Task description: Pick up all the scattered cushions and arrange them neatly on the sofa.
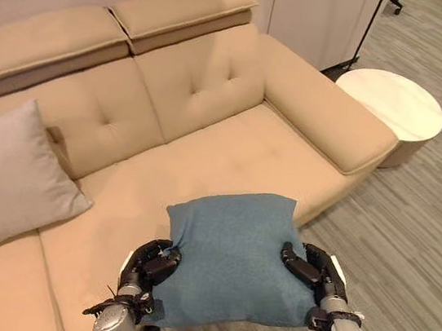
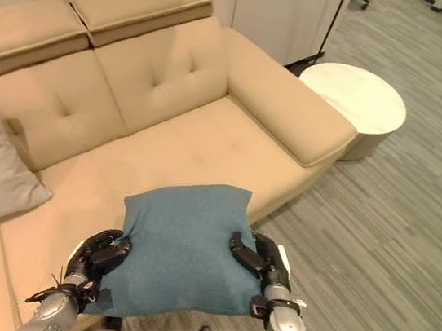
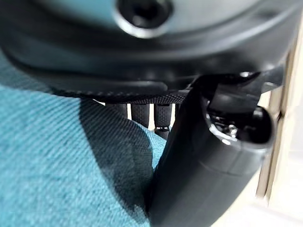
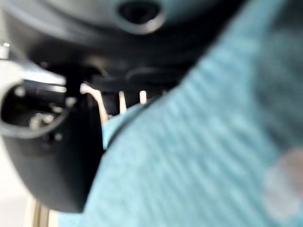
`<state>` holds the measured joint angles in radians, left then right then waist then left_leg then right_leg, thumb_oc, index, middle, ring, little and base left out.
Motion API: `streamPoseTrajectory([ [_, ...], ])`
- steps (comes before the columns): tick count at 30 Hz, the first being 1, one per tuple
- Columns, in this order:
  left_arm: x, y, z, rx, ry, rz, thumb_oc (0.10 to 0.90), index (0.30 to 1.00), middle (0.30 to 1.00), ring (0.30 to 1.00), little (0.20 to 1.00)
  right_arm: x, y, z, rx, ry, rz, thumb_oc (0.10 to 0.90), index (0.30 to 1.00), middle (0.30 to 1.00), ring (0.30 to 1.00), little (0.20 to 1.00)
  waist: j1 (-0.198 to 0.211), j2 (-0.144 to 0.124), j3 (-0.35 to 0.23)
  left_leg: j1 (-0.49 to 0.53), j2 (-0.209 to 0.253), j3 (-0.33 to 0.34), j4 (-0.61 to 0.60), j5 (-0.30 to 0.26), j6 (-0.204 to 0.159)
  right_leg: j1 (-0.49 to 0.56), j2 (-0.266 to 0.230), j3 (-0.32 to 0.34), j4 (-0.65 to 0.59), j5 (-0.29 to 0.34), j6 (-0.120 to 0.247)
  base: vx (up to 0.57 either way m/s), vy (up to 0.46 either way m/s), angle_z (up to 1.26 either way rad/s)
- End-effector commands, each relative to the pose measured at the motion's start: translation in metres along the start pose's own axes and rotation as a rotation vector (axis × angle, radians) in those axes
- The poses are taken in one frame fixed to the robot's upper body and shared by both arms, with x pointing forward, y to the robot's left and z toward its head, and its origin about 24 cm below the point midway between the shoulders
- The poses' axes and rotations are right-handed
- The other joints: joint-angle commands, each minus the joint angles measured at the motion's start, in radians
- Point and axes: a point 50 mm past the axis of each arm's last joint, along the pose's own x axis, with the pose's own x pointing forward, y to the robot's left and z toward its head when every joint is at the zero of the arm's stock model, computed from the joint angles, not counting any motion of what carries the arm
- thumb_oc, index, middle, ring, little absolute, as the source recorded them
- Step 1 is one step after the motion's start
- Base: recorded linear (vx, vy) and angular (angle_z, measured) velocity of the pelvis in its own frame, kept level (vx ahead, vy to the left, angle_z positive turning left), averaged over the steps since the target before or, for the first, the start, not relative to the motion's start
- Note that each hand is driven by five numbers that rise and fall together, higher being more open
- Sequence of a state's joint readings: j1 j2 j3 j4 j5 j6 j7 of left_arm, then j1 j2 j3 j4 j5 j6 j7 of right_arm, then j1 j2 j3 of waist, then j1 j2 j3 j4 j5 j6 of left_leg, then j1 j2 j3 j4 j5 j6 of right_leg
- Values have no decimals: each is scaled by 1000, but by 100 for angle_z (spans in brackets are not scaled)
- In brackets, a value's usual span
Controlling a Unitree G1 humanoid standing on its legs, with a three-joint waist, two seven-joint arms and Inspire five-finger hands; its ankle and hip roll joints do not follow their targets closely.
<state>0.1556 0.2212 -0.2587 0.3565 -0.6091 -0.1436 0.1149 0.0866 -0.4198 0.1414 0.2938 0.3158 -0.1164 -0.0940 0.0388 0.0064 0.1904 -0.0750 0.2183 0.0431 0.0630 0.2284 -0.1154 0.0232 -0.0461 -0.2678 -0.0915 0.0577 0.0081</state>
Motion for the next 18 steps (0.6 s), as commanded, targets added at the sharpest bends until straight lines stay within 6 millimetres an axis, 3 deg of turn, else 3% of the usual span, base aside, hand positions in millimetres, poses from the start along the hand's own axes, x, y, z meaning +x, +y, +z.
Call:
streamPoseTrajectory([
  [1, 16, -51, 72, 3, -323, -277, 400, 300, 300, 300, 300, 7, 32, 75, 56, -379, 141, 400, 300, 300, 300, 300, -10, -22, -54, -2, -154, 11, 104, -257, 42, 47, -60, 1, 18, -90, 85, 104, -83, 17],
  [6, 16, -52, 70, 20, -309, -283, 400, 300, 300, 300, 300, 9, 32, 72, 82, -362, 118, 400, 300, 300, 300, 300, 11, -30, -50, -125, -255, 16, 80, -230, 73, 65, -27, 26, 7, -92, 85, 123, -68, 3],
  [8, 14, -47, 69, 10, -309, -274, 400, 300, 300, 300, 300, 8, 34, 71, 90, -360, 120, 400, 300, 300, 300, 300, 27, -28, -60, -118, -255, 37, 34, -217, 77, 69, 0, 52, 4, -107, 87, 137, -30, -23],
  [12, 12, -38, 68, 20, -300, -249, 400, 300, 300, 300, 300, 7, 40, 68, 108, -356, 130, 400, 300, 300, 300, 300, 33, -42, -86, -76, -263, 25, 13, -226, 98, 94, 6, 62, 25, -135, 83, 209, 20, -41],
  [14, 12, -33, 71, 41, -313, -229, 400, 300, 300, 300, 300, 8, 47, 74, 108, -380, 150, 400, 300, 300, 300, 300, 47, -44, -97, -22, -260, 53, -24, -247, 121, 76, -5, 64, 135, -155, 98, 216, 92, -38],
  [15, 12, -31, 75, 54, -326, -224, 400, 300, 300, 300, 300, 10, 53, 78, 110, -395, 173, 400, 300, 300, 300, 300, 45, -39, -88, 13, -251, 62, -32, -258, 132, 22, -22, 60, 254, -141, 130, 165, 76, -49],
  [16, 12, -31, 75, 54, -326, -224, 400, 300, 300, 300, 300, 10, 53, 78, 110, -396, 173, 400, 300, 300, 300, 300, 45, -40, -88, 13, -252, 63, -31, -258, 132, 20, -23, 61, 258, -143, 131, 82, 44, -52],
  [18, 13, -28, 79, 61, -341, -212, 400, 300, 300, 300, 300, 10, 57, 81, 107, -406, 191, 400, 300, 300, 300, 300, 39, -25, -76, 28, -242, 66, -25, -272, 144, -53, -46, 51, 382, -119, 164, 56, 22, -22],
])
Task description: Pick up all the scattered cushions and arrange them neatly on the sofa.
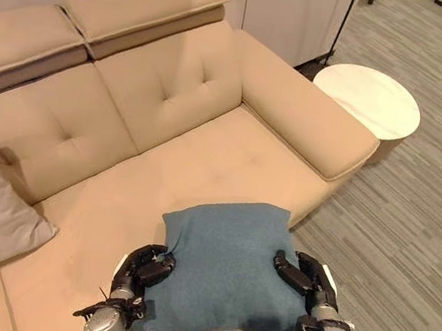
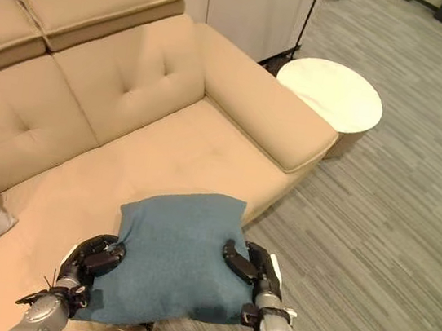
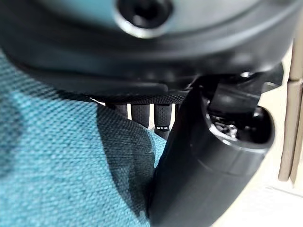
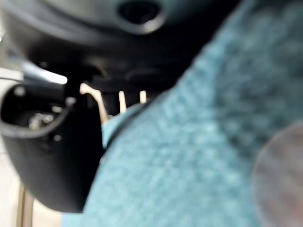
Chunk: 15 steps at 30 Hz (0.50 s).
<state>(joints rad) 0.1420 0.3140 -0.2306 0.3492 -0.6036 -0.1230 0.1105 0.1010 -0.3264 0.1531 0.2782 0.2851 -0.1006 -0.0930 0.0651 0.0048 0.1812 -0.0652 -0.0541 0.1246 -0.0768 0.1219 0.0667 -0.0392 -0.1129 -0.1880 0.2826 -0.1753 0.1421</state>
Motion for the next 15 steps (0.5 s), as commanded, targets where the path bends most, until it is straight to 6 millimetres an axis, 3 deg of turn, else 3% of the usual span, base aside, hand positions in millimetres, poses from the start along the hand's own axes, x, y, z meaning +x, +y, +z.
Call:
streamPoseTrajectory([
  [1, 10, -46, 67, -31, -335, -229, 400, 300, 300, 300, 300, 13, 36, 86, 39, -420, 176, 400, 300, 300, 300, 300, 10, -18, -63, 29, 31, -19, 116, -172, -34, -11, 8, -33, 25, 124, 36, 104, -5, -7],
  [5, 9, -46, 65, -36, -335, -230, 400, 300, 300, 300, 300, 13, 36, 87, 36, -420, 180, 400, 300, 300, 300, 300, 1, 7, -63, 84, 42, -33, 85, -191, -38, -35, -38, -35, -72, 121, 12, 162, -79, 0],
  [7, 9, -45, 65, -47, -332, -225, 400, 300, 300, 300, 300, 13, 35, 87, 32, -420, 181, 400, 300, 300, 300, 300, -12, 12, -62, 120, 55, -51, 71, -206, -56, -77, -82, -4, -175, 186, 23, 245, -195, 9],
  [11, 9, -45, 63, -48, -330, -225, 400, 300, 300, 300, 300, 11, 34, 84, 26, -409, 178, 400, 300, 300, 300, 300, -27, -6, -65, 158, 63, -77, 68, -228, -77, -62, -85, 1, -237, 220, 34, 221, -237, 6],
  [15, 9, -51, 59, -87, -317, -231, 400, 300, 300, 300, 300, 10, 27, 85, 27, -418, 150, 400, 300, 300, 300, 300, -34, -16, -76, 130, 123, -94, 137, -228, -131, -17, -48, -38, -269, 204, 2, 140, -297, 56],
])
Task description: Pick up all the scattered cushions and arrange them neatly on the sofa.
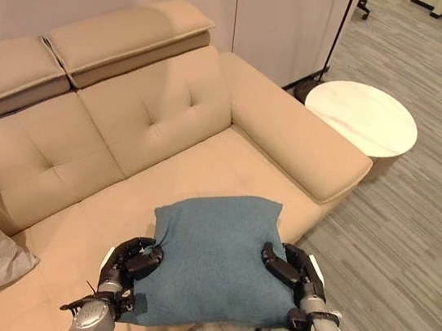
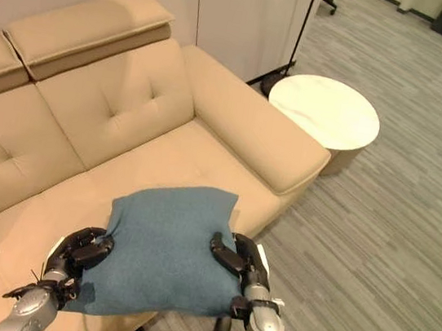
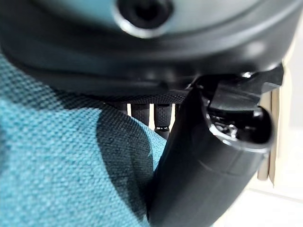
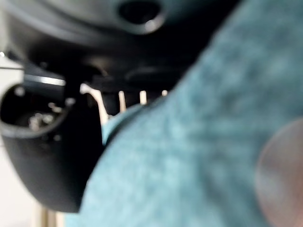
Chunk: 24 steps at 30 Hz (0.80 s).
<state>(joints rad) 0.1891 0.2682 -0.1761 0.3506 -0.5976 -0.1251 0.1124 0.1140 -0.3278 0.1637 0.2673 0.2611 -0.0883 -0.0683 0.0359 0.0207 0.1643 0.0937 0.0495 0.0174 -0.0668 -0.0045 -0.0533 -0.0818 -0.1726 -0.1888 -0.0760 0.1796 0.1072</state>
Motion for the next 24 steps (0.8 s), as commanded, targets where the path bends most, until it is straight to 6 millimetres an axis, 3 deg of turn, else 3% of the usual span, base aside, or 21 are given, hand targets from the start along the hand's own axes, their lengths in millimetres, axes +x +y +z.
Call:
streamPoseTrajectory([
  [1, 13, -67, 67, -49, -327, -313, 400, 300, 300, 300, 300, 12, 16, 91, 44, -448, 87, 400, 300, 300, 300, 300, -4, -34, -48, -76, 43, 14, 213, -56, -36, 61, 30, -67, 72, -173, 13, 76, -351, 17],
  [4, 14, -71, 68, -45, -327, -326, 400, 300, 300, 300, 300, 12, 12, 92, 45, -451, 70, 400, 300, 300, 300, 300, -4, -40, -29, -134, 65, 22, 314, -13, -43, 89, 41, -93, 59, -184, -11, 37, -184, 65],
  [6, 13, -69, 66, -50, -319, -319, 400, 300, 300, 300, 300, 11, 9, 88, 48, -431, 60, 400, 300, 300, 300, 300, -3, -50, -23, -170, 68, 63, 374, -9, -29, 130, 56, -116, 36, -204, -28, 141, -239, 26],
  [7, 12, -69, 65, -49, -313, -321, 400, 300, 300, 300, 300, 10, 9, 88, 50, -431, 59, 400, 300, 300, 300, 300, 0, -54, -22, -190, 46, 70, 372, -26, -21, 140, 59, -119, 27, -208, -28, 223, -243, 29],
  [8, 12, -69, 61, -43, -295, -319, 400, 300, 300, 300, 300, 9, 6, 85, 58, -423, 44, 400, 300, 300, 300, 300, 0, -66, -24, -245, -1, 126, 343, -64, 7, 164, 66, -134, 6, -215, -26, 158, -144, 32],
  [9, 12, -69, 61, -43, -295, -319, 400, 300, 300, 300, 300, 9, 6, 85, 57, -422, 44, 400, 300, 300, 300, 300, 2, -65, -21, -243, 1, 127, 348, -70, 7, 168, 67, -133, 5, -216, -26, 146, -104, 29],
  [11, 13, -68, 61, -38, -292, -318, 400, 300, 300, 300, 300, 9, 5, 84, 66, -419, 29, 400, 300, 300, 300, 300, -1, -58, -28, -275, 0, 192, 301, -49, 2, 188, 87, -140, -6, -235, -20, 116, -29, 31],
  [13, 13, -65, 61, -25, -291, -308, 400, 300, 300, 300, 300, 11, 6, 83, 80, -416, 21, 400, 300, 300, 300, 300, 10, -55, -33, -307, -5, 276, 241, 22, 8, 199, 108, -151, -9, -240, -24, 163, 7, 31],
  [20, 9, -49, 58, -15, -277, -265, 400, 300, 300, 300, 300, 12, 20, 79, 87, -400, 75, 400, 300, 300, 300, 300, 59, -78, -64, -235, -38, 229, 191, -9, 42, 246, 116, -130, 21, -279, -9, 192, 56, -12],
  [21, 8, -46, 59, -3, -282, -260, 400, 300, 300, 300, 300, 12, 24, 80, 91, -401, 94, 400, 300, 300, 300, 300, 74, -86, -71, -207, -51, 227, 177, -30, 64, 234, 103, -123, 104, -285, 6, 225, 165, 6],
  [24, 9, -43, 65, 22, -300, -257, 400, 300, 300, 300, 300, 14, 29, 82, 78, -409, 114, 400, 300, 300, 300, 300, 61, -69, -46, -167, -62, 182, 163, -53, 99, 99, 62, -83, 366, -234, 76, 112, 131, -2],
])
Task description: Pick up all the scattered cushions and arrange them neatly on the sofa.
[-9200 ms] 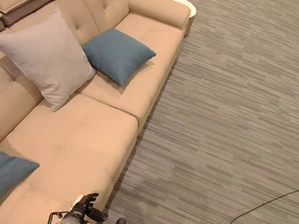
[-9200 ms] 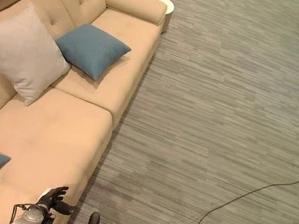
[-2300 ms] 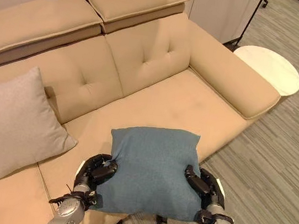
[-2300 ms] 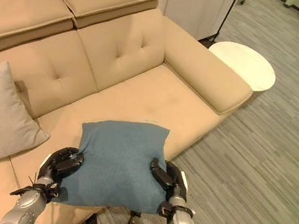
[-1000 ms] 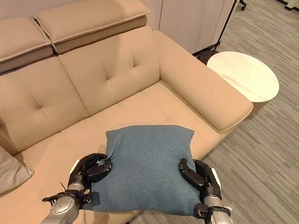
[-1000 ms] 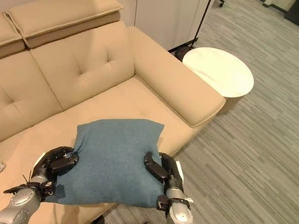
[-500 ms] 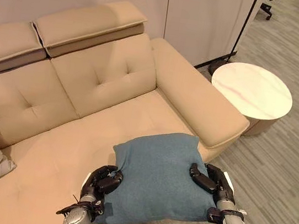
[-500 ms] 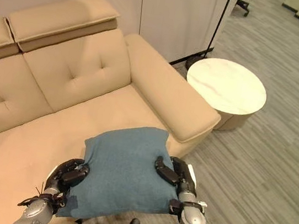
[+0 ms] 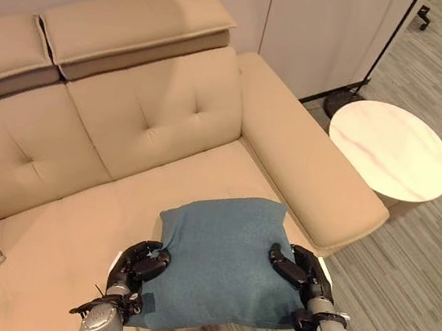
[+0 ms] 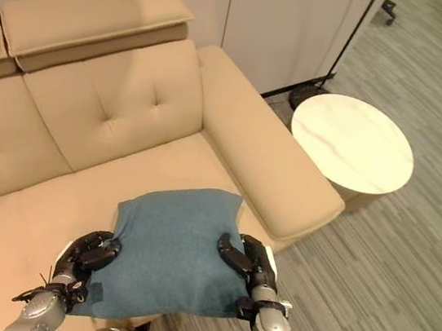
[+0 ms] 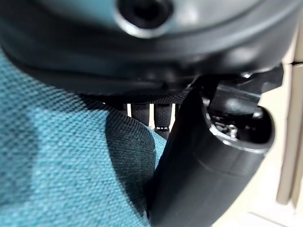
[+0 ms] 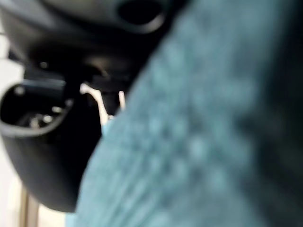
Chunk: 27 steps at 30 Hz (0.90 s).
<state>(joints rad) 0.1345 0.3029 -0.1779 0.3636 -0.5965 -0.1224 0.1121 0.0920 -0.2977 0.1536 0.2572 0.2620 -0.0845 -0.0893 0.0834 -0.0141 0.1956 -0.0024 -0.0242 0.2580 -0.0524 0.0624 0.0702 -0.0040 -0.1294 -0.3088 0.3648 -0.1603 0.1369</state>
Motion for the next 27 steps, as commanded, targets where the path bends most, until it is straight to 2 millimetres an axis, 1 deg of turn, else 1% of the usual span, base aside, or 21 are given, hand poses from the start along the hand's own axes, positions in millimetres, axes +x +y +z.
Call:
streamPoseTrajectory([
  [1, 1, -43, 52, -21, -274, -245, 400, 300, 300, 300, 300, 9, 24, 72, 55, -373, 130, 400, 300, 300, 300, 300, -2, -18, -73, -49, 5, -97, 132, -122, -21, -24, 19, 87, -56, 99, 39, 86, 34, 60],
  [3, 2, -46, 52, -29, -277, -257, 400, 300, 300, 300, 300, 8, 20, 71, 48, -374, 114, 400, 300, 300, 300, 300, -19, -2, -74, -36, 3, -132, 110, -116, -24, -48, 26, 141, -115, 86, 15, 136, -13, 104],
  [4, 2, -50, 52, -33, -281, -267, 400, 300, 300, 300, 300, 7, 17, 72, 49, -378, 101, 400, 300, 300, 300, 300, -37, 7, -73, -19, -1, -168, 93, -117, -28, -78, 33, 211, -164, 90, 4, 193, -65, 105],
  [6, 3, -55, 53, -36, -287, -284, 400, 300, 300, 300, 300, 7, 14, 73, 45, -387, 83, 400, 300, 300, 300, 300, -61, 8, -69, -2, -12, -219, 80, -119, -34, -93, 42, 295, -223, 114, 6, 188, -120, 134],
  [7, 3, -59, 54, -32, -291, -302, 400, 300, 300, 300, 300, 6, 12, 74, 43, -392, 79, 400, 300, 300, 300, 300, -71, -2, -74, 3, -22, -257, 76, -125, -39, -73, 37, 317, -276, 127, 2, 162, -232, 144],
  [8, 3, -59, 53, -31, -291, -295, 400, 300, 300, 300, 300, 7, 12, 74, 40, -393, 78, 400, 300, 300, 300, 300, -64, -6, -82, 4, -16, -266, 64, -122, -50, -53, 29, 283, -313, 138, -1, 117, -201, 131],
  [9, 3, -59, 53, -31, -291, -295, 400, 300, 300, 300, 300, 7, 12, 74, 40, -393, 78, 400, 300, 300, 300, 300, -66, -5, -82, 4, -16, -267, 64, -122, -50, -51, 29, 282, -314, 138, -1, 126, -327, 101],
  [10, 2, -61, 57, -37, -307, -303, 400, 300, 300, 300, 300, 5, 6, 76, 28, -401, 70, 400, 300, 300, 300, 300, -58, -5, -96, 1, 1, -300, 35, -103, -77, -27, 45, 250, -361, 136, -16, 103, -268, 93],
  [13, 4, -73, 67, -54, -344, -334, 400, 300, 300, 300, 300, 4, -6, 77, 19, -404, 26, 400, 300, 300, 300, 300, -72, 1, -90, -29, 24, -346, 33, -73, -120, 14, 57, 154, -408, 123, -32, 19, -274, 117],
  [14, 5, -80, 75, -61, -379, -355, 400, 300, 300, 300, 300, 3, -12, 83, 5, -430, -4, 400, 300, 300, 300, 300, -77, 5, -75, -58, 35, -335, 45, -59, -134, 24, 59, 117, -430, 121, -38, -95, -142, 148],
  [16, 5, -87, 85, -64, -423, -368, 400, 300, 300, 300, 300, 4, -16, 92, 4, -469, -29, 400, 300, 300, 300, 300, -89, 7, -57, -103, 40, -296, 81, -55, -135, 21, 50, 87, -442, 126, -42, -142, -71, 104],
  [17, 5, -93, 98, -67, -481, -380, 400, 300, 300, 300, 300, 4, -19, 104, -17, -523, -59, 400, 300, 300, 300, 300, -109, 14, -56, -125, 60, -200, 97, -57, -130, 7, 39, 54, -451, 128, -39, -134, 2, 72],
  [18, 4, -98, 109, -52, -535, -392, 400, 300, 300, 300, 300, 5, -20, 114, -41, -570, -78, 400, 300, 300, 300, 300, -125, 30, -66, -118, 81, -117, 81, -60, -130, -9, 34, 26, -452, 128, -36, -77, 51, 79],
  [19, 2, -104, 120, -34, -589, -403, 400, 300, 300, 300, 300, 5, -18, 128, -68, -631, -95, 400, 300, 300, 300, 300, -130, 48, -64, -104, 93, -84, 51, -48, -133, -11, 34, 10, -452, 125, -31, 17, 106, 102],
  [20, 1, -109, 129, -33, -629, -412, 400, 300, 300, 300, 300, 7, -13, 140, -76, -681, -95, 400, 300, 300, 300, 300, -129, 56, -70, -92, 90, -75, -4, -30, -133, -22, 31, 7, -452, 134, -22, 14, 163, 75],
  [21, 0, -116, 145, -7, -700, -412, 400, 300, 300, 300, 300, 10, -2, 156, -90, -750, -91, 400, 300, 300, 300, 300, -128, 68, -84, -99, 88, -73, -35, -32, -129, -56, 33, 21, -452, 144, -12, -15, 123, 35],
  [22, 0, -116, 146, -6, -701, -412, 400, 300, 300, 300, 300, 10, -2, 157, -90, -751, -91, 400, 300, 300, 300, 300, -128, 68, -86, -104, 88, -73, -35, -28, -128, -61, 33, 21, -452, 147, -13, -32, 104, -4],
  [24, -3, -121, 159, -4, -765, -420, 400, 300, 300, 300, 300, 11, 7, 171, -92, -813, -81, 400, 300, 300, 300, 300, -128, 73, -84, -110, 90, -67, -35, -32, -131, -82, 34, 36, -452, 151, -7, -33, 57, -8],
  [25, -3, -121, 160, -4, -766, -420, 400, 300, 300, 300, 300, 11, 7, 171, -92, -814, -81, 400, 300, 300, 300, 300, -128, 73, -86, -116, 90, -67, -35, -28, -131, -88, 34, 36, -452, 154, -7, -71, 67, -17],
  [26, -5, -129, 179, 11, -850, -423, 400, 300, 300, 300, 300, 11, 17, 187, -92, -886, -78, 400, 300, 300, 300, 300, -125, 75, -82, -128, 92, -64, -35, -25, -131, -110, 35, 51, -452, 160, -4, -82, 61, -14],
  [27, -7, -134, 191, 12, -903, -428, 400, 300, 300, 300, 300, 11, 22, 200, -101, -941, -80, 400, 300, 300, 300, 300, -123, 76, -79, -137, 93, -63, -35, -21, -132, -124, 35, 57, -452, 165, -1, -110, 67, -13],
])
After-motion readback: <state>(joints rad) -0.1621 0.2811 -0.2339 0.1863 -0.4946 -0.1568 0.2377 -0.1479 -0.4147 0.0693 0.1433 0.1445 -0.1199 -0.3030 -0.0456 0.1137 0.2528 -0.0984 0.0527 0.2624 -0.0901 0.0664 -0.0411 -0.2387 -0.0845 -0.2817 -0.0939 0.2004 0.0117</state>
